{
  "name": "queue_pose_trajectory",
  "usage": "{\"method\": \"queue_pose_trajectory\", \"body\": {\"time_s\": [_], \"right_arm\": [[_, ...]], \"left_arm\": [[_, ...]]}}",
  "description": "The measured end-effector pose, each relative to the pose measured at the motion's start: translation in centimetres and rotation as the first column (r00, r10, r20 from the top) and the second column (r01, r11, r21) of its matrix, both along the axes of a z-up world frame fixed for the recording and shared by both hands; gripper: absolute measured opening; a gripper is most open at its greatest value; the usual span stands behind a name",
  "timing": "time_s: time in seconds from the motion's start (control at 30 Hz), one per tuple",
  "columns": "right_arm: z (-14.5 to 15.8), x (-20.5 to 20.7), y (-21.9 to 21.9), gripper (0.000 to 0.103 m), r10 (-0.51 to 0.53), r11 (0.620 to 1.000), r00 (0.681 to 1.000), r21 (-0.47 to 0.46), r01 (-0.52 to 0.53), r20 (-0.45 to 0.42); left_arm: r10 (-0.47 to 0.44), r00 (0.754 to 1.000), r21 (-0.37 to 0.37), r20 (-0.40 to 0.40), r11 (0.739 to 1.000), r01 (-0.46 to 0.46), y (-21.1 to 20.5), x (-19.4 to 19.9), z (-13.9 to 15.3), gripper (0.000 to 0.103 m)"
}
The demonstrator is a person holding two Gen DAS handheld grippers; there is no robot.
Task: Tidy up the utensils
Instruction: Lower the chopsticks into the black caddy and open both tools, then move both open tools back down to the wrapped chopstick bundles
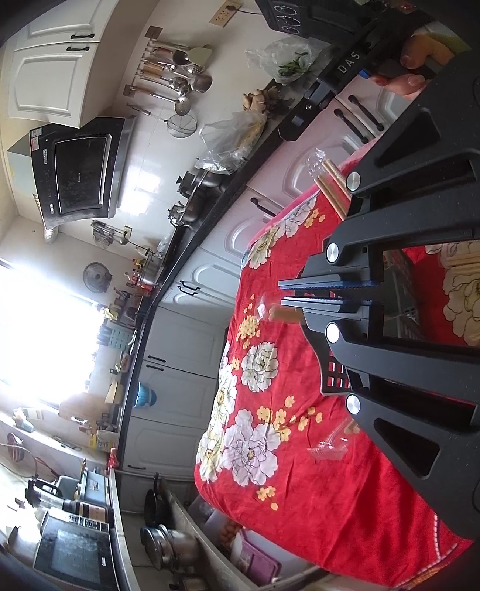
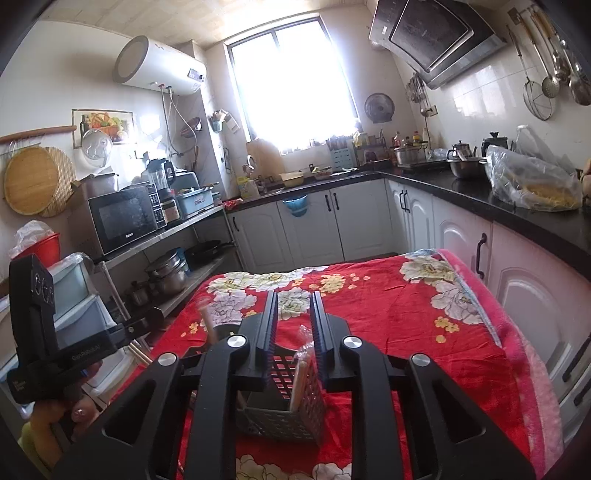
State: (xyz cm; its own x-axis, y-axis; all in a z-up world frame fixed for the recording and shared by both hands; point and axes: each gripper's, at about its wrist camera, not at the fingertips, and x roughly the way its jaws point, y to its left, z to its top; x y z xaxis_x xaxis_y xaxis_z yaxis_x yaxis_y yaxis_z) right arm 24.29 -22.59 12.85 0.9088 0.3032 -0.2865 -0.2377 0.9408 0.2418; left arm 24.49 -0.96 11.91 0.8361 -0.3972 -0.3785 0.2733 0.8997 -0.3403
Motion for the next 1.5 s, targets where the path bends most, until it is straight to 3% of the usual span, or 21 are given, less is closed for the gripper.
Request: {"method": "queue_pose_trajectory", "body": {"time_s": [0.13,0.23,0.4,1.23,1.5], "right_arm": [[-0.1,-0.8,-0.3,0.027,-0.01,1.0,1.0,0.001,0.01,0.003],[-0.3,-1.3,-0.5,0.029,-0.012,1.0,1.0,0.001,0.012,0.001],[-0.7,-2.1,-0.7,0.034,-0.012,1.0,1.0,0.003,0.012,-0.009],[-3.1,-5.4,-0.5,0.051,0.004,1.0,0.999,-0.003,-0.004,-0.053],[-4.0,-5.9,-0.3,0.057,0.011,1.0,0.997,-0.011,-0.012,-0.076]], "left_arm": [[-0.002,1.0,-0.01,-0.001,1.0,0.002,0.3,-0.6,0.0,0.001],[-0.001,1.0,-0.015,0.0,1.0,0.001,0.5,-1.1,0.0,0.013],[-0.006,1.0,-0.033,0.001,0.999,0.006,0.9,-2.1,-0.1,0.015],[0.008,1.0,-0.08,-0.016,0.997,-0.009,2.8,-6.5,-1.6,0.089],[0.014,0.999,-0.077,-0.031,0.997,-0.016,3.2,-7.4,-2.2,0.092]]}}
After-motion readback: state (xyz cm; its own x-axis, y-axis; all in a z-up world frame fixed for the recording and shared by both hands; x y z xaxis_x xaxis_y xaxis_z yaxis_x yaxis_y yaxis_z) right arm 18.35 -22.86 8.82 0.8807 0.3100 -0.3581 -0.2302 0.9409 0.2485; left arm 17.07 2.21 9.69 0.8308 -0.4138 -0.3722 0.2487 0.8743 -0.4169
